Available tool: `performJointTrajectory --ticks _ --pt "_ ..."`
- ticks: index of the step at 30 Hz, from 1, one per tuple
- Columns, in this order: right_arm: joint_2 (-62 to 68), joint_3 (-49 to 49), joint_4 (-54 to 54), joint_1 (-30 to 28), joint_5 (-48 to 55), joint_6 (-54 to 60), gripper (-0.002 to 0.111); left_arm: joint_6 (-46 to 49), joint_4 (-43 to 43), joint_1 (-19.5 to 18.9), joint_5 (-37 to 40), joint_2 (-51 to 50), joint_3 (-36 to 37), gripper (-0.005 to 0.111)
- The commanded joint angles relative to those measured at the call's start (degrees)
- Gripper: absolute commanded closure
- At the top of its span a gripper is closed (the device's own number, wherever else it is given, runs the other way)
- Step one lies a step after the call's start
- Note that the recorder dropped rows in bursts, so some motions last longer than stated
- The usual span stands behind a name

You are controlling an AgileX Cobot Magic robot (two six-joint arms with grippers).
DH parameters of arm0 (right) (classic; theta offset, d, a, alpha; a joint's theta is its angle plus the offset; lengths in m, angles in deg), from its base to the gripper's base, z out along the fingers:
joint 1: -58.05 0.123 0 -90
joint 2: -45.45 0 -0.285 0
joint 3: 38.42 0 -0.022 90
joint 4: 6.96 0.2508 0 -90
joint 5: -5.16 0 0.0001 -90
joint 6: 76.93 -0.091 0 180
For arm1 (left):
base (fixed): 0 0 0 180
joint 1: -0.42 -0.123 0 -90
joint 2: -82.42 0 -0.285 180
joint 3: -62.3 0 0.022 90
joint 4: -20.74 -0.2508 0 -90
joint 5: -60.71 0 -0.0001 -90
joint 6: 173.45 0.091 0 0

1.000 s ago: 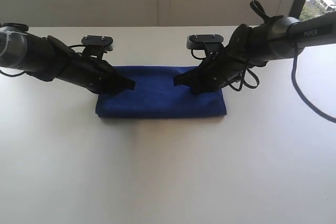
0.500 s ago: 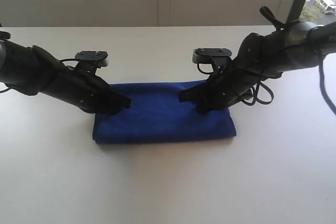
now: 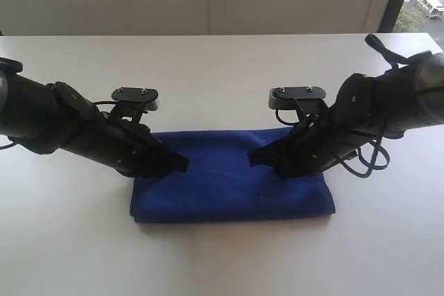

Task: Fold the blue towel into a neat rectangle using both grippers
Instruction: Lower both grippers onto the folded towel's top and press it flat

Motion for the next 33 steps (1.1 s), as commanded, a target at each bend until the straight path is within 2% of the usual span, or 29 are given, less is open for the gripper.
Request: performJointTrajectory --ticks 1,18,25,33 --pt "-1.49 3.53 -0.98 0.05 0.78 -0.44 0.108 -0.79 -0.98 0.89 3.01 0.43 2.95 0.107" --pt "-0.62 3.18 0.00 0.05 -2.95 -0.44 0.108 0.33 -1.46 0.89 -7.50 0.34 2.20 0.107" --pt "0.40 0.57 0.47 0.05 -3.35 -1.36 0.108 0.33 -1.46 -2.39 -4.29 -1.77 -1.46 0.107" --pt "3.17 -2.02 0.47 0.05 -3.24 -1.36 0.108 0.33 -1.46 -2.61 -4.43 -1.77 -2.13 0.107"
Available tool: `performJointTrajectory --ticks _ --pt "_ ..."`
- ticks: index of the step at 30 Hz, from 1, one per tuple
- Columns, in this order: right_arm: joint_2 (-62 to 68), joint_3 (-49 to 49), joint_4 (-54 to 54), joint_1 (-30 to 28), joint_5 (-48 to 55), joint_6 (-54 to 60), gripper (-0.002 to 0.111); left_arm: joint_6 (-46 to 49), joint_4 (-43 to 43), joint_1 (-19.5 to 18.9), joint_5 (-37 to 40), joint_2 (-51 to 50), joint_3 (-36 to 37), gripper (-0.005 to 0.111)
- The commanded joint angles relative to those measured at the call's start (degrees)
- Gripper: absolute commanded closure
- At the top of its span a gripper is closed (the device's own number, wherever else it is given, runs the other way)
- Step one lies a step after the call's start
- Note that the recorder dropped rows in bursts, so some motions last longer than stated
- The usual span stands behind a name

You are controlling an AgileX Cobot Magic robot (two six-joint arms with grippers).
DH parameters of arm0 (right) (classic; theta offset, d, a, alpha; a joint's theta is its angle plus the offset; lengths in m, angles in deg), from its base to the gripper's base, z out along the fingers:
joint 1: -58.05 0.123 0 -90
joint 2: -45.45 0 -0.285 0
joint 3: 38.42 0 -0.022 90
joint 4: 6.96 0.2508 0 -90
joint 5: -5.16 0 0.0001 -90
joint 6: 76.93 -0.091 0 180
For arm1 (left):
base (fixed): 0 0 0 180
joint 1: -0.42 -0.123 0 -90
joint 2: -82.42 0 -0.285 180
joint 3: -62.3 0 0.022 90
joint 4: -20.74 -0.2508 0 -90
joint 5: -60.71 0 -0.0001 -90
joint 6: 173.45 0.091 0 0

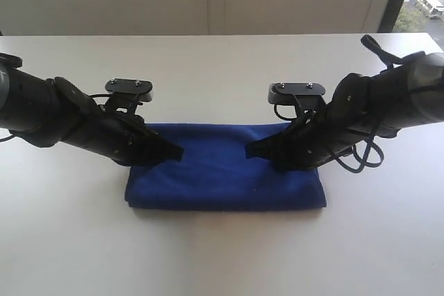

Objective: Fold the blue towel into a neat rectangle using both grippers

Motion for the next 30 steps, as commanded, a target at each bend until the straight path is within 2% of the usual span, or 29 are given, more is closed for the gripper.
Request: performJointTrajectory --ticks 1,10,18,19,21,23,25,28,30 --pt "1.81 -0.70 -0.79 -0.08 0.00 -0.20 0.108 0.23 -0.18 -0.62 -0.35 -0.72 0.23 0.107" --pt "-3.57 -0.59 -0.79 -0.08 1.36 -0.33 0.108 0.32 -0.18 -0.62 2.08 3.68 0.23 0.105" --pt "-12.09 -0.61 -0.79 -0.44 1.31 -0.33 0.108 0.32 -1.90 -0.62 3.69 12.44 0.23 0.071" --pt "-13.39 -0.61 -0.79 -0.68 2.08 -0.57 0.108 0.32 -1.90 -0.62 3.79 13.49 0.34 0.069" --pt "-17.13 -0.50 -0.90 -2.00 5.14 -0.55 0.108 0.11 -1.90 -2.41 5.96 17.11 0.35 0.071" --pt "-22.43 1.57 -1.40 -5.13 6.34 -0.69 0.108 -2.45 -1.90 -8.35 13.29 21.37 0.58 0.092" --pt "-26.83 3.91 -2.19 -7.66 6.63 -0.69 0.108 -3.10 -3.12 -13.66 20.18 23.94 0.58 0.107" --pt "-31.39 7.03 -3.02 -8.92 6.63 -0.69 0.108 -7.84 -8.45 -17.98 26.24 26.28 0.58 0.107" --pt "-34.36 9.24 -3.53 -9.04 6.13 -0.69 0.108 -12.78 -13.41 -19.50 29.18 28.37 0.58 0.107"
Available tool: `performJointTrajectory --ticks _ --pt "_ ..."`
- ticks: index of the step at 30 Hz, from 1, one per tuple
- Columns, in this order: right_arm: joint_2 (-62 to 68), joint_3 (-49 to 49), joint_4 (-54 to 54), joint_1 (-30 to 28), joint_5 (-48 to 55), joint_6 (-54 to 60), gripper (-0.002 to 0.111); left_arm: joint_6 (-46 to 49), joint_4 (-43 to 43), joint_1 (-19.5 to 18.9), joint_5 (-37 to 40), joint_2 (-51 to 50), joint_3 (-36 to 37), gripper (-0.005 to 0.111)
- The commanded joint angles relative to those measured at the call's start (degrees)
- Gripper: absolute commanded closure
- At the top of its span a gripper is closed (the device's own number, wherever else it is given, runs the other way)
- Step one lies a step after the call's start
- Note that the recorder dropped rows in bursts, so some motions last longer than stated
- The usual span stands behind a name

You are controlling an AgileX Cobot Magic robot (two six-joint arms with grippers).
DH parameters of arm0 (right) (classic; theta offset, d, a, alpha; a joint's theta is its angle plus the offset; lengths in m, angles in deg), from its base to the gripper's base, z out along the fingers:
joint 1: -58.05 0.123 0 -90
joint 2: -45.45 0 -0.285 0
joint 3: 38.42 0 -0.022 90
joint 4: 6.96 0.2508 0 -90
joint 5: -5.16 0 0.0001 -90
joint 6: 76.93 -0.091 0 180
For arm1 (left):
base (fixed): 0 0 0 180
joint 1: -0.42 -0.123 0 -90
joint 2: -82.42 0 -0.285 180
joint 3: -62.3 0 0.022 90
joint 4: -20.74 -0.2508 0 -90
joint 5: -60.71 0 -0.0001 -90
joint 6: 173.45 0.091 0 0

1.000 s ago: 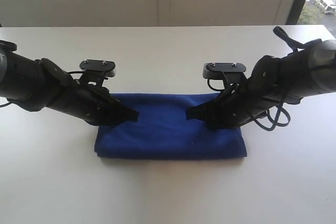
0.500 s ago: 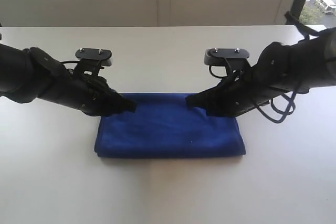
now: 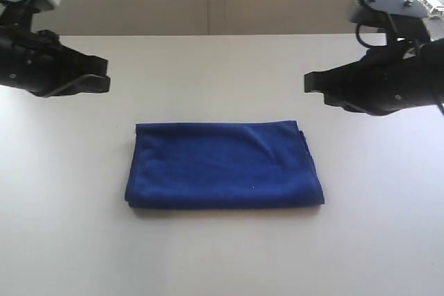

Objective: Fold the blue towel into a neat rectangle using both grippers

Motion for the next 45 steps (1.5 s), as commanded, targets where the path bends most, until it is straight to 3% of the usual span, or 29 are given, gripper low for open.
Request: performJointTrajectory --ticks 1,4,6,13,19,24,37,45 --pt "-6.61 4.86 -1.69 -1.11 -0.37 -0.25 0.108 -9.82 -9.81 -3.72 8.48 4.58 0.47 0.107" --pt "-12.71 8.78 -1.93 -1.11 -2.39 -1.39 0.108 -23.23 -22.78 -3.91 8.84 10.64 0.47 0.107" --pt "-16.36 10.21 -1.93 -1.11 -3.39 -1.38 0.108 -27.16 -26.68 -3.91 8.30 14.85 1.90 0.107" --pt "-32.02 17.53 -2.34 -1.11 -7.87 -0.49 0.108 -28.02 -28.17 -3.91 3.76 36.64 18.87 0.107" --pt "-49.17 24.53 -2.34 -1.11 -8.69 6.50 0.108 -27.80 -28.82 -3.91 5.76 51.90 25.58 0.107" --pt "-55.75 24.80 -2.21 -1.11 -7.12 6.50 0.108 -34.59 -23.18 -3.91 9.15 53.15 25.58 0.107" --pt "-57.95 24.80 -2.11 -1.11 -6.77 6.50 0.108 -34.09 -24.08 -3.91 8.86 53.15 25.58 0.107" --pt "-66.92 24.80 -2.08 -10.09 -5.73 6.40 0.108 -34.10 -24.30 -3.91 8.86 53.15 25.58 0.107"
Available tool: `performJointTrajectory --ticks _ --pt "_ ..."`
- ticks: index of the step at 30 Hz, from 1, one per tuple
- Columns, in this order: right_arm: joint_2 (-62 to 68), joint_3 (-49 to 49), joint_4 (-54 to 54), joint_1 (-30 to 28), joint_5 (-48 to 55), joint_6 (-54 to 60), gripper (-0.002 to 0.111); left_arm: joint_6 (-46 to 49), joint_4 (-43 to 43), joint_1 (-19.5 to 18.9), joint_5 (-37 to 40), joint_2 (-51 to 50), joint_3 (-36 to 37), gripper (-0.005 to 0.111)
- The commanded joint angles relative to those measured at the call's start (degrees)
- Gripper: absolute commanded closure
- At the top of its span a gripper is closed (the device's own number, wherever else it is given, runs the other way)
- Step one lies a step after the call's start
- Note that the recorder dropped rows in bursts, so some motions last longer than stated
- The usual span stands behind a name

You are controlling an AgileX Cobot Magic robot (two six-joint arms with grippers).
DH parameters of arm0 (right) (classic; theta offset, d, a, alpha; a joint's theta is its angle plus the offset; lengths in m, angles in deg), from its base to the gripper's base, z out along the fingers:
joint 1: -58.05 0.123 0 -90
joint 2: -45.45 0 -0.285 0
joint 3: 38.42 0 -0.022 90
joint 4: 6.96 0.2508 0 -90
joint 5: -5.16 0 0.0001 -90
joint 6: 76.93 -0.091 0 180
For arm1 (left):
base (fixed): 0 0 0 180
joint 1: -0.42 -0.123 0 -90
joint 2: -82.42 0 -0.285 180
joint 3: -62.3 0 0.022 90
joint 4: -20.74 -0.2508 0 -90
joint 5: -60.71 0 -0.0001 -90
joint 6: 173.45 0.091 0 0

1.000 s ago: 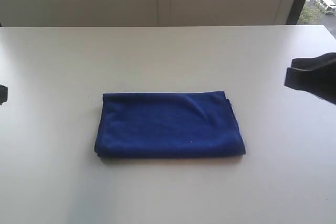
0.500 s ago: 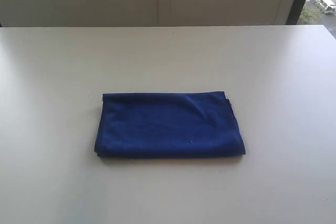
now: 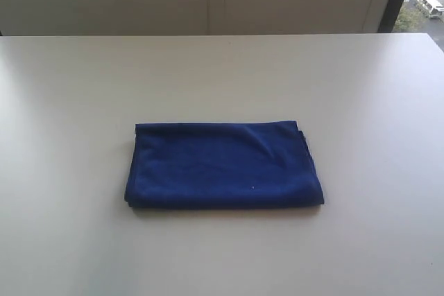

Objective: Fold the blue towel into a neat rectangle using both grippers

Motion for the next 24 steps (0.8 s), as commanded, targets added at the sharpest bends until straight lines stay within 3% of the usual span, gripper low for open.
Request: performJointTrajectory --ticks 1,8,17,24 --pt "-5.74 0.14 -0.05 -5.65 0.31 0.58 0.108 -0.30 0.20 0.00 0.44 0.43 0.37 0.107" --pt "-15.80 0.14 -1.79 -7.52 3.28 1.69 0.108 -0.30 0.20 0.00 0.44 0.43 0.37 0.107" --pt "-15.80 5.64 -5.15 -7.52 15.04 1.80 0.108 -0.14 0.22 0.00 0.40 0.43 0.37 0.107" --pt "-15.80 9.83 -5.15 -7.52 15.51 1.59 0.108 -0.14 0.22 0.00 0.40 0.43 0.37 0.107"
